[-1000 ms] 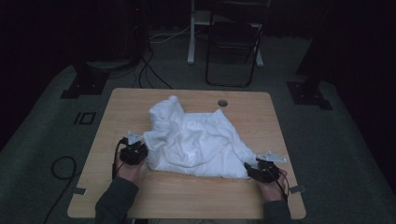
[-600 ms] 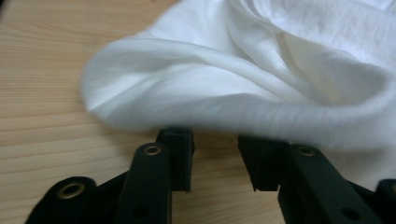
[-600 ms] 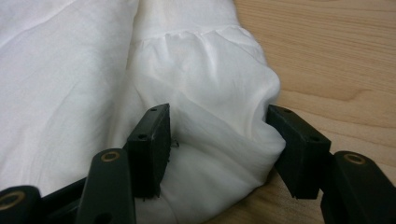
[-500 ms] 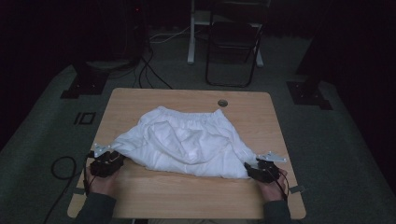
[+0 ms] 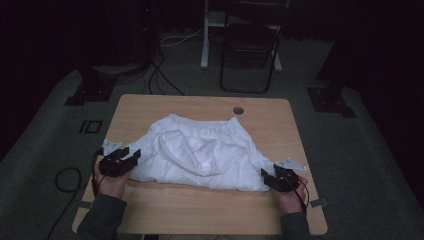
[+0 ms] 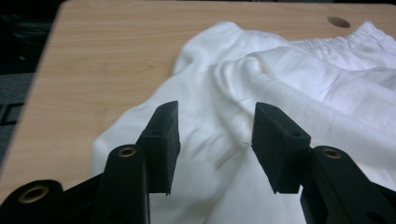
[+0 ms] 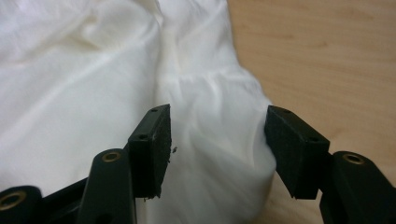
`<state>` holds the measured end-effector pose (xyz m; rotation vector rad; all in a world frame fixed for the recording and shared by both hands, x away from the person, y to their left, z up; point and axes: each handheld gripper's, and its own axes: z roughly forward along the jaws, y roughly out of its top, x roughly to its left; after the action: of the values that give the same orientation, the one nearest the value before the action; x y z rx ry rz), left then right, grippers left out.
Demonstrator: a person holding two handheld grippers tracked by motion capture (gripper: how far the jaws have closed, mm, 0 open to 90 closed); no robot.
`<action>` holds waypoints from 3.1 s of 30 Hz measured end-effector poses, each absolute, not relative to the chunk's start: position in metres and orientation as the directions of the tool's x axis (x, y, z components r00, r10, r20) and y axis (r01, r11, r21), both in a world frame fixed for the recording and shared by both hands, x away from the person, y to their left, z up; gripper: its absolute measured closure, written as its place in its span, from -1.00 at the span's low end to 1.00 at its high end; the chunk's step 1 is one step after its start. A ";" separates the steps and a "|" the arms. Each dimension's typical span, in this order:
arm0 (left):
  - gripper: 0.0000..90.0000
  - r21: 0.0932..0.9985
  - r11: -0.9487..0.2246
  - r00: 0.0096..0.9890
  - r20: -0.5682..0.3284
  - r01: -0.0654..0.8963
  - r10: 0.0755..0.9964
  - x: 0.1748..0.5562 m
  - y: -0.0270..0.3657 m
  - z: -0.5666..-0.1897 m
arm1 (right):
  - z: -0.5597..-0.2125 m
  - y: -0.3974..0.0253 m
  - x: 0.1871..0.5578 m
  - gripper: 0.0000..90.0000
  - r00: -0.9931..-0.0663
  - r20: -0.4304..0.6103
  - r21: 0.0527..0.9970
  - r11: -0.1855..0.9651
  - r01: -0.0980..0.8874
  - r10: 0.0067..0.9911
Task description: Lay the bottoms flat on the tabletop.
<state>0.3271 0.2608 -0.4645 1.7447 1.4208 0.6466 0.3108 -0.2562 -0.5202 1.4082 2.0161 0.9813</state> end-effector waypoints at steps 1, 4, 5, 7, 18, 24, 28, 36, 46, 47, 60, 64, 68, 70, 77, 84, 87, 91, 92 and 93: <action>0.10 0.813 -0.083 0.254 -0.082 0.576 0.964 0.333 0.255 -0.465 | -0.518 -0.254 0.312 -0.07 -0.349 0.010 0.787 0.208 0.581 0.937; 0.03 0.803 -0.114 0.284 -0.072 0.586 0.956 0.349 0.237 -0.468 | -0.510 -0.247 0.317 -0.07 -0.358 0.001 0.798 0.215 0.563 0.934; 0.00 0.797 -0.120 0.292 -0.073 0.591 0.954 0.354 0.231 -0.469 | -0.507 -0.244 0.319 -0.07 -0.360 -0.001 0.801 0.216 0.558 0.933; -0.08 0.792 -0.135 0.312 -0.073 0.596 0.947 0.364 0.219 -0.471 | -0.502 -0.239 0.325 -0.07 -0.372 -0.001 0.804 0.222 0.552 0.928; -0.49 0.712 -0.155 0.327 -0.110 0.685 0.939 0.412 0.180 -0.490 | -0.498 -0.201 0.363 -0.22 -0.442 0.050 0.785 0.239 0.572 0.896; -0.52 0.656 -0.180 0.335 -0.117 0.733 0.935 0.422 0.168 -0.510 | -0.508 -0.183 0.384 -0.31 -0.461 0.084 0.750 0.249 0.613 0.883; -0.24 0.626 -0.206 0.346 -0.108 0.752 0.932 0.421 0.166 -0.522 | -0.521 -0.173 0.392 -0.13 -0.473 0.082 0.698 0.288 0.655 0.877; 0.80 0.714 -0.207 0.404 -0.115 0.669 0.908 0.386 0.172 -0.494 | -0.508 -0.171 0.373 0.85 -0.547 0.018 0.698 0.381 0.606 0.837; 0.82 0.749 -0.225 0.468 -0.126 0.623 0.874 0.306 0.190 -0.482 | -0.492 -0.193 0.312 0.86 -0.630 0.068 0.750 0.376 0.544 0.774; 0.81 0.741 -0.228 0.471 -0.132 0.631 0.872 0.300 0.192 -0.484 | -0.491 -0.195 0.306 0.87 -0.640 0.076 0.749 0.380 0.542 0.764; 0.80 0.641 -0.275 0.490 -0.181 0.716 0.853 0.231 0.201 -0.533 | -0.532 -0.198 0.233 0.85 -0.715 0.078 0.619 0.529 0.581 0.694; 0.81 0.647 -0.261 0.490 -0.199 0.716 0.849 0.239 0.201 -0.536 | -0.533 -0.195 0.239 0.85 -0.697 0.044 0.625 0.525 0.578 0.715; 0.81 0.653 -0.267 0.488 -0.181 0.709 0.854 0.254 0.196 -0.535 | -0.535 -0.196 0.258 0.85 -0.663 0.025 0.645 0.494 0.583 0.749; 0.81 0.659 -0.265 0.483 -0.170 0.704 0.859 0.264 0.193 -0.536 | -0.536 -0.195 0.272 0.85 -0.639 0.004 0.657 0.480 0.582 0.769; 0.81 0.678 -0.263 0.451 -0.114 0.686 0.885 0.314 0.184 -0.536 | -0.537 -0.188 0.324 0.83 -0.574 -0.045 0.674 0.449 0.586 0.818; 0.81 0.692 -0.241 0.409 -0.085 0.681 0.909 0.364 0.186 -0.536 | -0.539 -0.183 0.370 0.83 -0.551 -0.028 0.697 0.412 0.587 0.834; 0.81 0.699 -0.234 0.387 -0.066 0.676 0.920 0.380 0.186 -0.537 | -0.539 -0.181 0.386 0.83 -0.539 -0.007 0.704 0.387 0.595 0.842; 0.81 0.697 -0.227 0.368 -0.057 0.680 0.928 0.401 0.188 -0.536 | -0.539 -0.177 0.402 0.82 -0.524 0.010 0.706 0.365 0.607 0.852; 0.81 0.698 -0.224 0.357 -0.049 0.681 0.933 0.412 0.188 -0.536 | -0.539 -0.177 0.405 0.82 -0.522 0.012 0.708 0.362 0.607 0.853; 0.81 0.694 -0.226 0.352 -0.043 0.684 0.935 0.416 0.188 -0.535 | -0.539 -0.175 0.411 0.82 -0.516 0.021 0.708 0.352 0.612 0.856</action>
<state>0.4164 0.1879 -0.5352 1.9928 1.4041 0.5173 0.4105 -0.1753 -0.5390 1.2932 2.2658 0.9569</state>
